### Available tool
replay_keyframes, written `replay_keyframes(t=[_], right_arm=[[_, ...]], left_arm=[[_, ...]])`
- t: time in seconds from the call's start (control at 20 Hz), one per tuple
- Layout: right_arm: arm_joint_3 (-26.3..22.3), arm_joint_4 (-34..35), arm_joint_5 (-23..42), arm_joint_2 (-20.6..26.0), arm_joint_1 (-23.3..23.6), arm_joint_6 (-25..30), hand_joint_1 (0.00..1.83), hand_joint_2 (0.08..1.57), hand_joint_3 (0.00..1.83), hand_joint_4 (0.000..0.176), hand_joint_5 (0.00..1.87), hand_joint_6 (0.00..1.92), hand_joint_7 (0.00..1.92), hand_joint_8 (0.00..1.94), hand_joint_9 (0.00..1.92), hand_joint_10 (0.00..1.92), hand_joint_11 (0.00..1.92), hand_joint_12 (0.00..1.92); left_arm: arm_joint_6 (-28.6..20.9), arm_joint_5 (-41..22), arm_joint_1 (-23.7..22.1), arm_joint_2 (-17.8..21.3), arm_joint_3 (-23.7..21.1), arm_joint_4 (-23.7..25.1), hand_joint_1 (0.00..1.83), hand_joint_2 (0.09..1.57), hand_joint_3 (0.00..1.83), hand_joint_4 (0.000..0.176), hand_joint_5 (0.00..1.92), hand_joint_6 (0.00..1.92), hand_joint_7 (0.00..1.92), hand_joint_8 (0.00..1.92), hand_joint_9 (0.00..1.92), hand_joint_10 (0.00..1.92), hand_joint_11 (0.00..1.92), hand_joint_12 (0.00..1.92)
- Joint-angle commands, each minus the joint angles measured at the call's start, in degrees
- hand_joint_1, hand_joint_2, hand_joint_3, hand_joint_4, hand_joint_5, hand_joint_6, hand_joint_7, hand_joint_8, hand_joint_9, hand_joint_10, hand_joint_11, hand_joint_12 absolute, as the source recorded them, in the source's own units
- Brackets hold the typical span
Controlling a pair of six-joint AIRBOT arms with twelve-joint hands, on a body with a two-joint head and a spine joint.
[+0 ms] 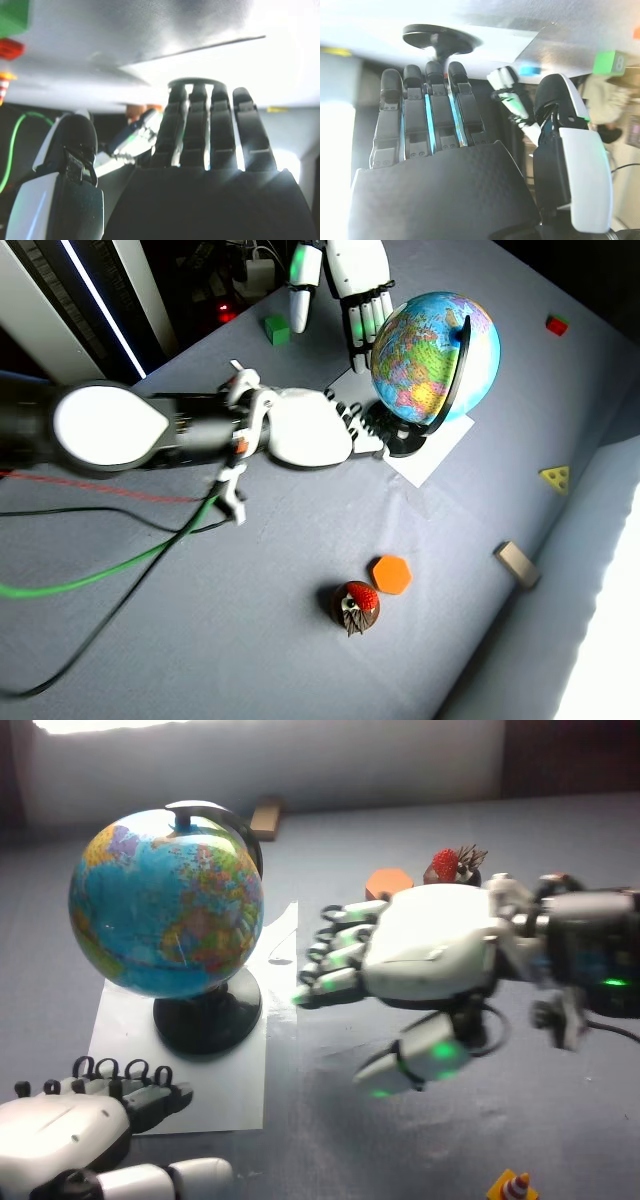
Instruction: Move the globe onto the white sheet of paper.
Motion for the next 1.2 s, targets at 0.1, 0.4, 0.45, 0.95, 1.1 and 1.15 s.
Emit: replay_keyframes(t=[0.1,0.4,0.45,0.95,1.1,1.15], right_arm=[[-7.77,1.27,-7.87,6.41,1.96,4.74,0.10,1.14,0.00,0.000,0.24,0.00,0.24,0.00,0.20,0.00,0.00,0.34],[-22.45,1.48,-35.26,15.65,5.38,10.87,0.10,1.14,0.00,0.000,0.24,0.00,0.24,0.00,0.20,0.00,0.00,0.33],[-24.24,2.47,-39.15,16.55,6.09,11.59,0.10,1.14,0.00,0.000,0.25,0.01,0.24,0.00,0.20,0.00,0.00,0.38],[-35.39,6.11,-51.43,21.78,11.31,21.41,0.10,1.14,0.00,0.000,0.51,0.06,0.60,0.05,0.46,0.07,0.00,1.07],[-36.69,6.01,-52.69,22.04,11.04,22.97,0.10,1.15,0.00,0.000,0.56,0.08,0.66,0.07,0.53,0.11,0.00,1.23],[-36.78,5.54,-52.42,22.05,10.63,23.45,0.10,1.16,0.00,0.000,0.62,0.14,0.73,0.07,0.54,0.38,0.00,1.50]], left_arm=[[11.48,1.28,-6.67,1.82,-2.34,-9.89,0.00,1.18,0.00,0.000,0.14,0.00,0.08,0.00,0.04,0.00,0.00,0.00],[40.01,-0.90,-23.33,-0.04,-7.51,-38.56,0.00,1.18,0.00,0.000,0.14,0.00,0.08,0.00,0.04,0.00,0.00,0.00],[44.00,-1.47,-25.94,-0.86,-7.85,-43.49,0.00,1.18,0.00,0.000,0.14,0.00,0.09,0.00,0.05,0.00,0.00,0.00],[62.66,-13.17,-42.83,-7.97,-9.68,-69.25,0.00,1.18,0.00,0.000,0.30,0.01,0.32,0.00,0.22,0.01,0.03,0.04],[65.00,-15.08,-45.60,-10.37,-9.11,-71.41,0.00,1.18,0.00,0.000,0.35,0.00,0.37,0.01,0.29,0.00,0.00,0.17],[65.34,-15.23,-46.46,-10.98,-8.90,-71.41,0.00,1.18,0.00,0.000,0.42,0.02,0.45,0.01,0.37,0.02,0.00,0.32]])
